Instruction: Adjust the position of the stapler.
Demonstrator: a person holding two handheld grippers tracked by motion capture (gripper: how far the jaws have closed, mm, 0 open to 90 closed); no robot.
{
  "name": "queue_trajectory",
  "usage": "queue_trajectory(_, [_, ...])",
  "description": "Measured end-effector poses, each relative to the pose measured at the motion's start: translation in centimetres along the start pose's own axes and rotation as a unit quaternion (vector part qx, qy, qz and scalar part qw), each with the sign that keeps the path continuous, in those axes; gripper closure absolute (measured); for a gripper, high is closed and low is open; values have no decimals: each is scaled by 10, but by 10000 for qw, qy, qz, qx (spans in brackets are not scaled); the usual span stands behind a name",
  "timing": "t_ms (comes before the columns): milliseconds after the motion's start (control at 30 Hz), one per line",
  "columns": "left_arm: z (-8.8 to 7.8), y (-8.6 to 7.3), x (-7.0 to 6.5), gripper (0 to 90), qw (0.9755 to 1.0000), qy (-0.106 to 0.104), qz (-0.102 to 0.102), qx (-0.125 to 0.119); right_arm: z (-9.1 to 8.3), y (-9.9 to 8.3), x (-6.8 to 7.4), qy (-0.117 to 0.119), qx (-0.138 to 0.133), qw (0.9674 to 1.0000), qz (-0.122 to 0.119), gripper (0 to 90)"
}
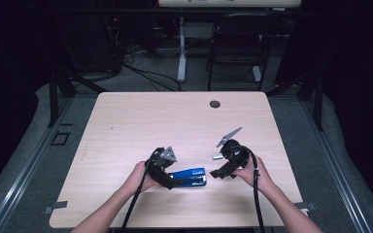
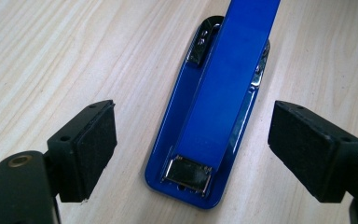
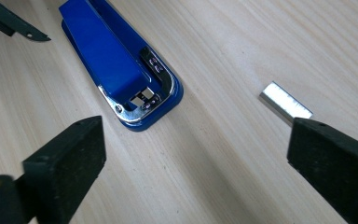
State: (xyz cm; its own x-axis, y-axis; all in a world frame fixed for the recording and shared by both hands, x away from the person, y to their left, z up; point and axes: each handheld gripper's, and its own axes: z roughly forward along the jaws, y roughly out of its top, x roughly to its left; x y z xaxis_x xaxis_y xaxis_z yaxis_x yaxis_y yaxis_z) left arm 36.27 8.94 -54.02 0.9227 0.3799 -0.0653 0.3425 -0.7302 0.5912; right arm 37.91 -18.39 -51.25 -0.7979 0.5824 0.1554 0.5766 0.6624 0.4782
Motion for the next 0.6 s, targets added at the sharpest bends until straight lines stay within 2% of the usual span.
queue_trajectory(67, [1, 2, -1, 152, 10000, -4, 13, 6, 0, -1, -1, -26, 22, 10000, 54, 0])
queue_trajectory(300, [3, 9, -3, 142, 10000, -26, 36, -55, -4, -3, -6, -86, 49, 9999, 108, 0])
queue_trajectory(367, [3, 10, -4, 140, 10000, -14, 45, -67, -3, -4, -6, -81, -44, 9997, 212, 0])
queue_trajectory(400, [4, 11, -4, 139, 10000, -34, 50, -76, -4, -4, -7, -125, 20, 9998, 174, 0])
queue_trajectory(600, [5, 18, -5, 134, 9999, -65, 63, -132, -6, -6, -10, -129, 20, 9997, 197, 0])
